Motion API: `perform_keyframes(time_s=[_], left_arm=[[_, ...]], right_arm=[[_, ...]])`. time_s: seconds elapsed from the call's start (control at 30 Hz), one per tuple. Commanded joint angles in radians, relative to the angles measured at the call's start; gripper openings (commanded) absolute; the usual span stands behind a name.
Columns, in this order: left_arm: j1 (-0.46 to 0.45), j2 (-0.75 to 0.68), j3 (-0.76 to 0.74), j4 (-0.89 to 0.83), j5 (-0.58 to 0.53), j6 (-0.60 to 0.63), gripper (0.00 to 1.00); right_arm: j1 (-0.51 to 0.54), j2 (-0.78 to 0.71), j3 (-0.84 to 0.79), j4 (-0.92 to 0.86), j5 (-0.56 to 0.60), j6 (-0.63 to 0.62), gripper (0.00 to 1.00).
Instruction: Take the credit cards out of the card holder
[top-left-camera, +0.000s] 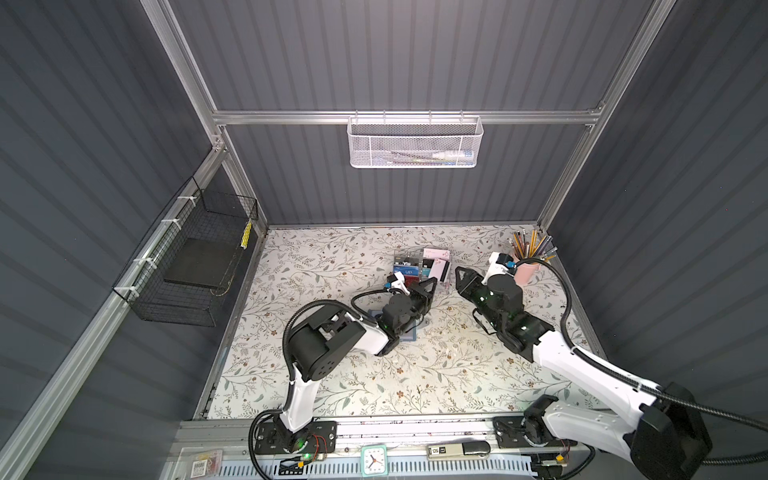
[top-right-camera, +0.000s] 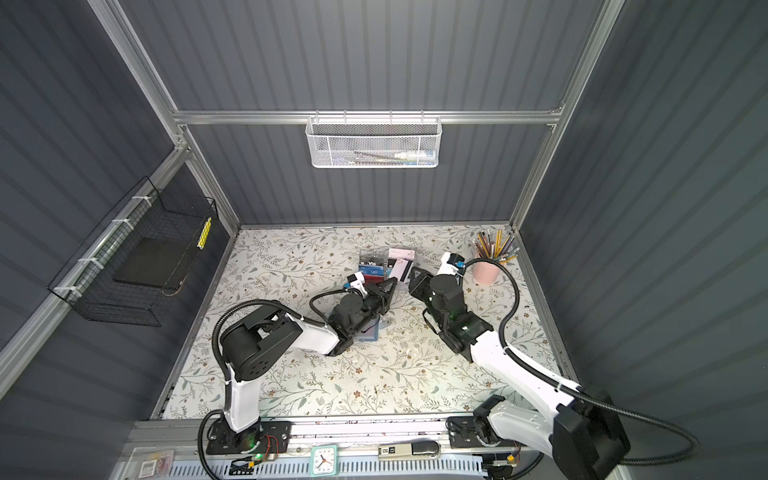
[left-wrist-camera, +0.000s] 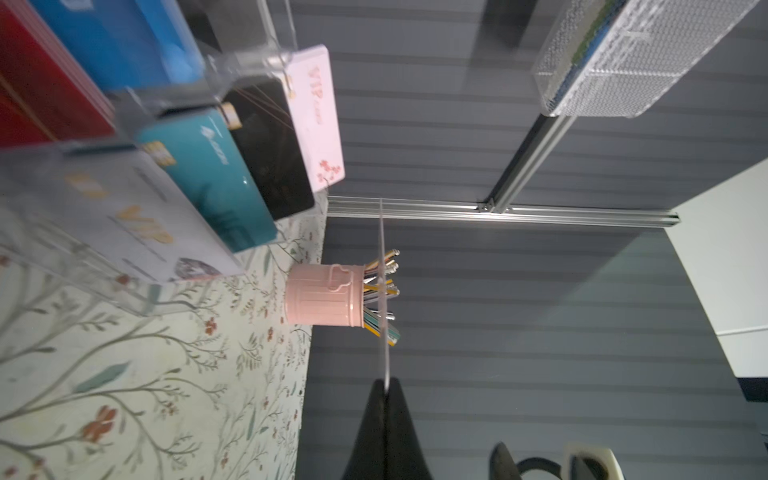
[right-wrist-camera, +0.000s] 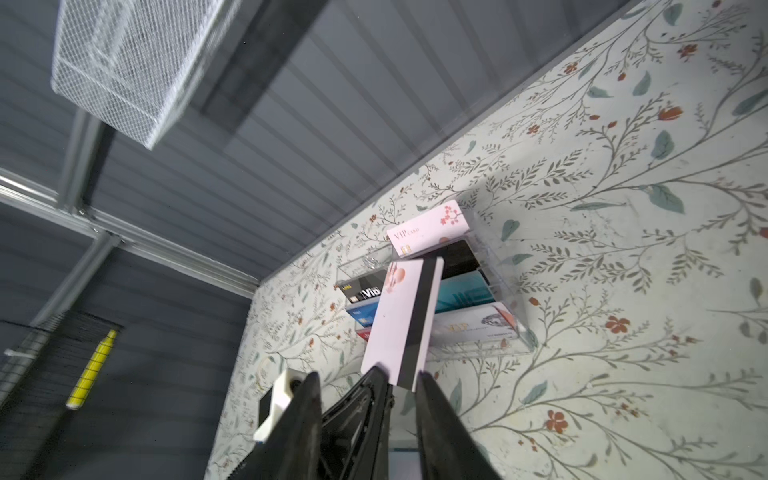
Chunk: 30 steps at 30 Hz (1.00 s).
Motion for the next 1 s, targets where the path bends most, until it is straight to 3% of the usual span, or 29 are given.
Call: perform_keyframes(time_s=[0.0, 0.1, 0.23, 0.33, 0.5, 0.8, 0.97], left_arm=[[0.056, -0.073, -0.023, -0.119, 0.178, 0.011, 0.00], [0.094, -0.119, 0.024, -0.249, 0.338, 0.061, 0.00], [0.116, -0.136, 0.137, -0.408, 0.580, 0.172, 0.00], [0.115, -0.142, 0.196, -0.498, 0.692, 0.233, 0.00], [0.115, -0.175, 0.246, -0.648, 0.763, 0.341, 0.00], [0.116, -0.173, 0.228, -0.606, 0.796, 0.323, 0.00], [0.115, -0.163, 0.216, -0.559, 0.795, 0.300, 0.00]], right_arm=[[-0.027, -0.045, 0.029, -0.132, -0.003, -0.134, 0.52], [-0.064, -0.071, -0.001, -0.134, -0.043, -0.148, 0.68], [-0.100, -0.082, -0.048, -0.084, -0.128, -0.157, 0.99], [-0.128, -0.066, -0.071, -0.039, -0.204, -0.134, 0.99], [-0.190, -0.034, -0.120, 0.075, -0.324, -0.052, 0.99], [-0.307, 0.022, -0.209, 0.311, -0.489, 0.103, 0.99], [-0.327, 0.097, -0.221, 0.386, -0.554, 0.155, 0.93]])
